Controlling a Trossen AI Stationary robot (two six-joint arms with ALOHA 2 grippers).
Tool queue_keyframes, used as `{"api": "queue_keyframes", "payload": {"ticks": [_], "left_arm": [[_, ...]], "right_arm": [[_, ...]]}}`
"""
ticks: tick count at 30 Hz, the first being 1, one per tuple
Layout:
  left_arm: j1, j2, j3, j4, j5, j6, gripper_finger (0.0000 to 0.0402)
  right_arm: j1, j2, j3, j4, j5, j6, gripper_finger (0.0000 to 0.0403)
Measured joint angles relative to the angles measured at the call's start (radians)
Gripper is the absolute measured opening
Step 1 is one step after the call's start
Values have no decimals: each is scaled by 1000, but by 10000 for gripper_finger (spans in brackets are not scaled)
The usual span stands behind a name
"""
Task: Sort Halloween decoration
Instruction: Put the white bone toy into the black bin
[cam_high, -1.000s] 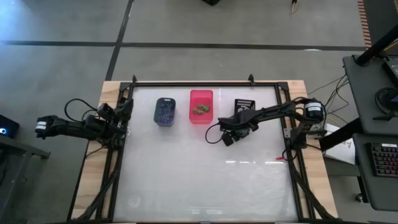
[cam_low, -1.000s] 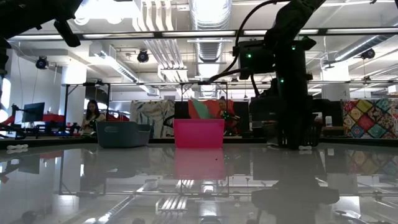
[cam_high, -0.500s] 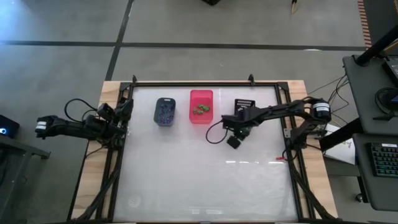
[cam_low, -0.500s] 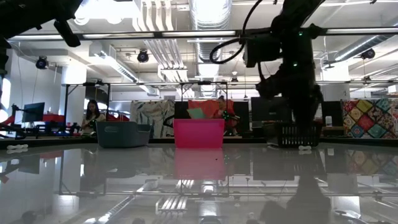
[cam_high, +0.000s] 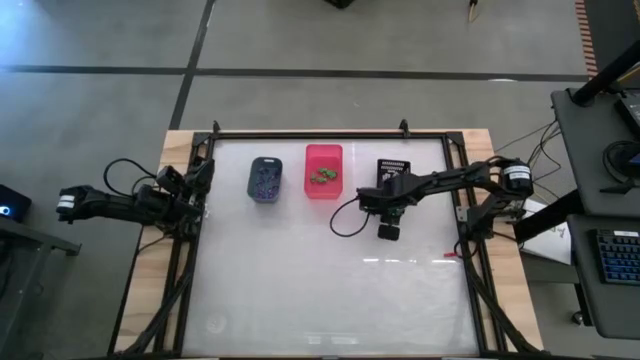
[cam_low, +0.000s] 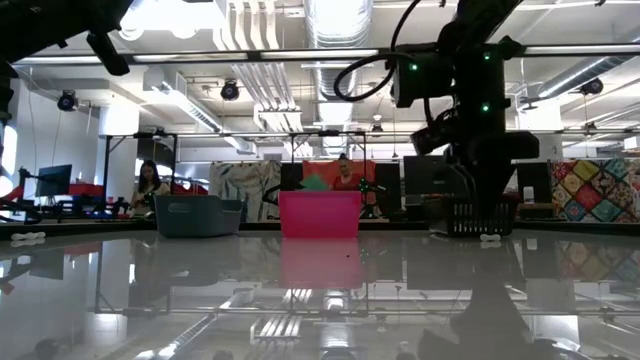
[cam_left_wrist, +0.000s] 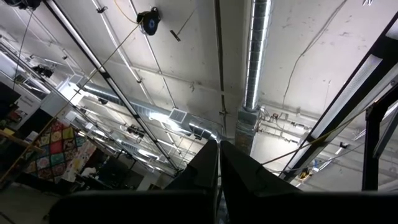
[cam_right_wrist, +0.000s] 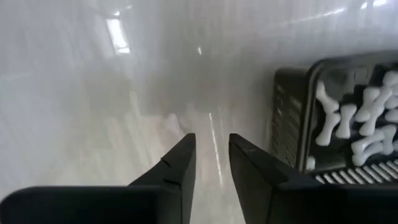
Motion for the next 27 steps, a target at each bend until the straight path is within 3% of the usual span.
{"api": "queue_keyframes", "payload": {"ticks": [15, 19, 27], "left_arm": [[0, 0, 0, -7, 0, 0, 0], [0, 0, 0, -9, 0, 0, 0], [0, 0, 0, -11, 1, -8, 0]], "right_arm": [[60, 0, -24, 33, -22, -148, 105], [85, 0, -27, 54, 31, -144, 113], [82, 19, -29, 71, 31, -157, 111]]}}
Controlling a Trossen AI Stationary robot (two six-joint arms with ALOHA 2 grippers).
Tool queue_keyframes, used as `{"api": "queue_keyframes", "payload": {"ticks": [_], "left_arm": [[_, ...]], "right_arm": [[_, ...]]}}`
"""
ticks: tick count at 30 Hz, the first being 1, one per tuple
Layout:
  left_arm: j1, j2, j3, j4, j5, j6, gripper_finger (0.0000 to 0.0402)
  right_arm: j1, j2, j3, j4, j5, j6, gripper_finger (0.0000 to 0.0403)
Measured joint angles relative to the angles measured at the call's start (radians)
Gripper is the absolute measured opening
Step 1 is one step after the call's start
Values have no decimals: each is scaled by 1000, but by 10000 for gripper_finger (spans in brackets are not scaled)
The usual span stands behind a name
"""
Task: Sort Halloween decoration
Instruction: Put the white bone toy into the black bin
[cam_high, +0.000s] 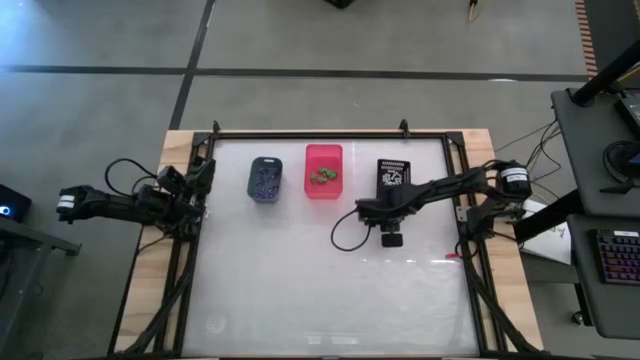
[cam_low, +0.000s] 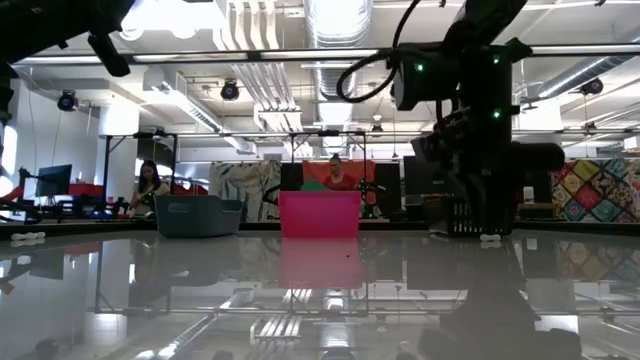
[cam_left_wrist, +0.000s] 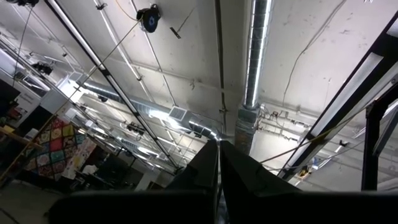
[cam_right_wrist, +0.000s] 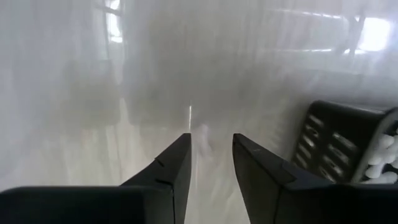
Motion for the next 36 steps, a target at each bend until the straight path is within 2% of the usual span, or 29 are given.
{"api": "queue_keyframes", "payload": {"ticks": [9, 14, 16, 20, 24, 27, 28, 31, 33, 36], "left_arm": [[0, 0, 0, -7, 1, -1, 0], [0, 0, 0, -7, 1, -1, 0], [0, 0, 0, -8, 1, -1, 0], [0, 0, 0, -8, 1, -4, 0], [0, 0, 0, -9, 2, -9, 0], [0, 0, 0, -12, 2, -9, 0], [0, 0, 0, -12, 1, -9, 0], [0, 0, 0, -12, 2, -9, 0], [0, 0, 0, -11, 2, -9, 0], [0, 0, 0, -12, 2, -9, 0]], "right_arm": [[-2, 87, 4, 13, -9, -14, 91], [-2, 92, 3, 18, -35, -25, 38], [-2, 85, 2, 21, -36, -25, 18], [-2, 60, 0, 28, -38, 2, 11], [0, -2, 46, 75, -131, 89, 9], [0, -63, 96, 160, -151, 132, 9], [-6, -80, 108, 189, -129, 142, 9], [-53, -121, 159, 188, 34, 248, 9], [-121, -137, 199, 72, 98, 380, 9], [-255, -141, 218, -137, 104, 632, 9]]}}
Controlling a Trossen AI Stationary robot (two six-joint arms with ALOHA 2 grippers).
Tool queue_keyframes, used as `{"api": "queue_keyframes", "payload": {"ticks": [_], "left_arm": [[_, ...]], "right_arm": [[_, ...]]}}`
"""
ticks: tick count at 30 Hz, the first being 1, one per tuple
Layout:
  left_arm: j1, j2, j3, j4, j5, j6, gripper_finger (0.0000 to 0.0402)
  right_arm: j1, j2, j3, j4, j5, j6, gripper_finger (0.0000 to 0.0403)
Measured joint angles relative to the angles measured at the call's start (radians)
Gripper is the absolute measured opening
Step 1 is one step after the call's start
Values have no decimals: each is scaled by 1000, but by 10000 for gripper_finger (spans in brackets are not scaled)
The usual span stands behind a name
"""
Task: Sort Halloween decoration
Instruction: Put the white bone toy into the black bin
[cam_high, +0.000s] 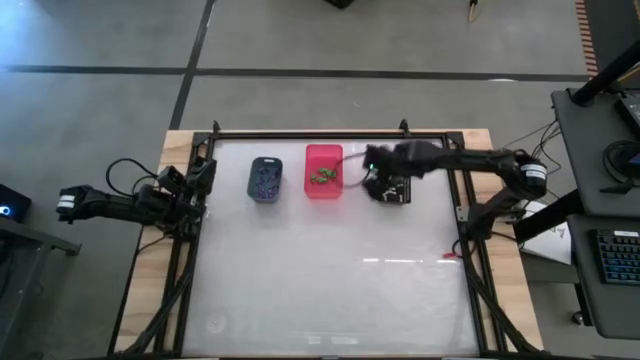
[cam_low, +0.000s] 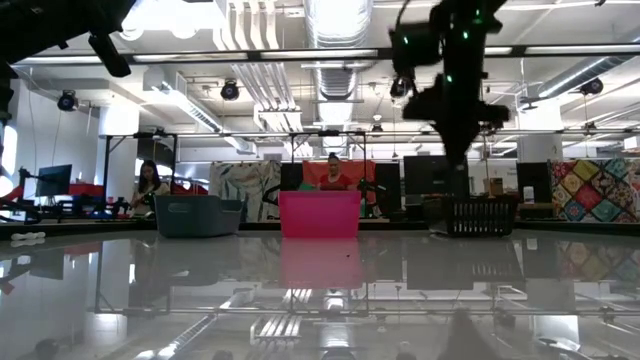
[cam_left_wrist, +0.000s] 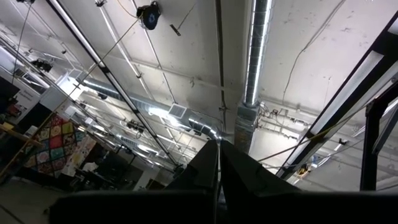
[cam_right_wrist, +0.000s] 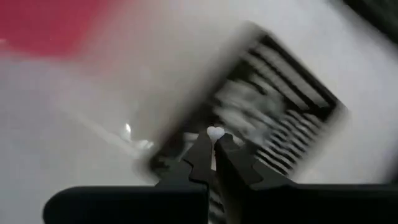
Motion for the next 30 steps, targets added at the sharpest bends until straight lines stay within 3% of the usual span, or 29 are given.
{"api": "queue_keyframes", "payload": {"ticks": [2, 8, 16, 22, 26, 30], "left_arm": [[0, 0, 0, 0, 0, 0, 0], [0, 0, 0, 0, 0, 0, 0], [0, 2, 0, -9, 0, 2, 0], [0, 1, 0, -65, 12, 18, 0], [0, -12, 0, -169, 95, 72, 0], [0, -37, 0, -420, 402, 115, 0]], "right_arm": [[-79, 1, -16, -65, -1, 83, 9], [-173, -1, -95, 26, -28, 17, 11], [-183, -5, -120, 45, -14, -16, 81], [-131, -106, -201, 169, 8, -225, 126], [-37, -289, -373, 430, -79, -352, 125], [73, -500, -577, 694, -199, -551, 110]]}}
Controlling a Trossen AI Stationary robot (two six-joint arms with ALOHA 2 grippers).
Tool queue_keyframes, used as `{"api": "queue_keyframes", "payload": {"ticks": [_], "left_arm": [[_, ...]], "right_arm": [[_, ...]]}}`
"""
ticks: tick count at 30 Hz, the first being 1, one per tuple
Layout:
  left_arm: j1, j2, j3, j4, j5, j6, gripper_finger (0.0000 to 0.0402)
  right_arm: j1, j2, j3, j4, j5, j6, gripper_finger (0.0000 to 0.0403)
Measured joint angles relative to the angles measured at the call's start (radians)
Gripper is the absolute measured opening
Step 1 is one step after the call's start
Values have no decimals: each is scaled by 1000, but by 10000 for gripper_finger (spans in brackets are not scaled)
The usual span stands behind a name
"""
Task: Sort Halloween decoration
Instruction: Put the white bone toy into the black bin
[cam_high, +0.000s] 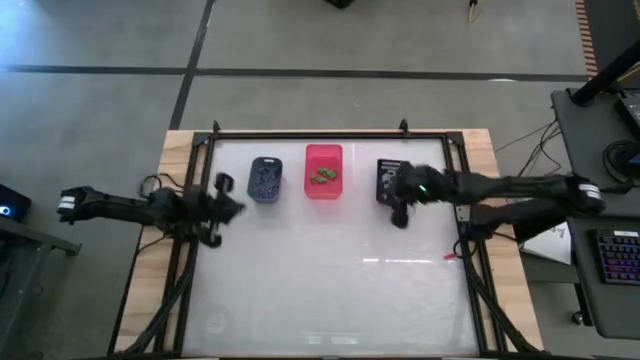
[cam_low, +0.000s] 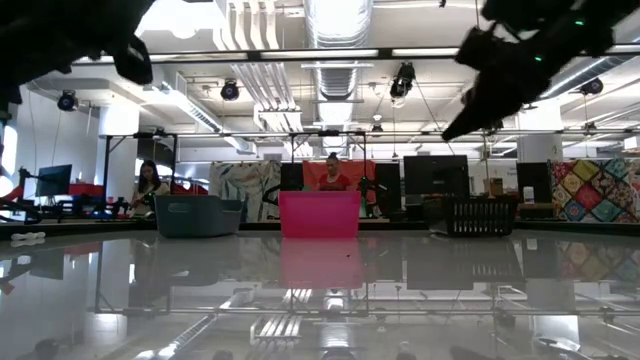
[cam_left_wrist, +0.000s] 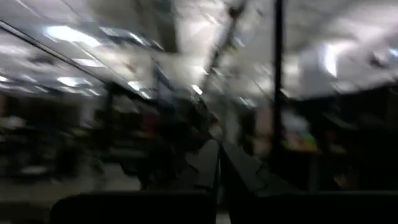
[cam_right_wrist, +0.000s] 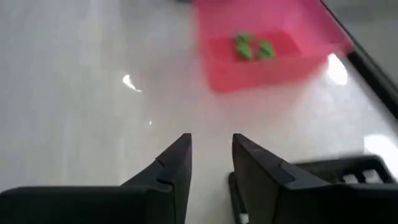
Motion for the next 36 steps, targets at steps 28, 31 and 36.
{"api": "queue_keyframes", "payload": {"ticks": [28, 31, 36], "left_arm": [[118, -234, -2, -272, -62, -114, 0], [129, -322, -2, -327, -53, -123, 0], [133, -406, -2, -422, -54, -126, 0]], "right_arm": [[49, -891, -436, 154, -19, -107, 81], [49, -961, -431, 81, -19, -116, 77], [49, -947, -435, 81, -16, -148, 76]]}}
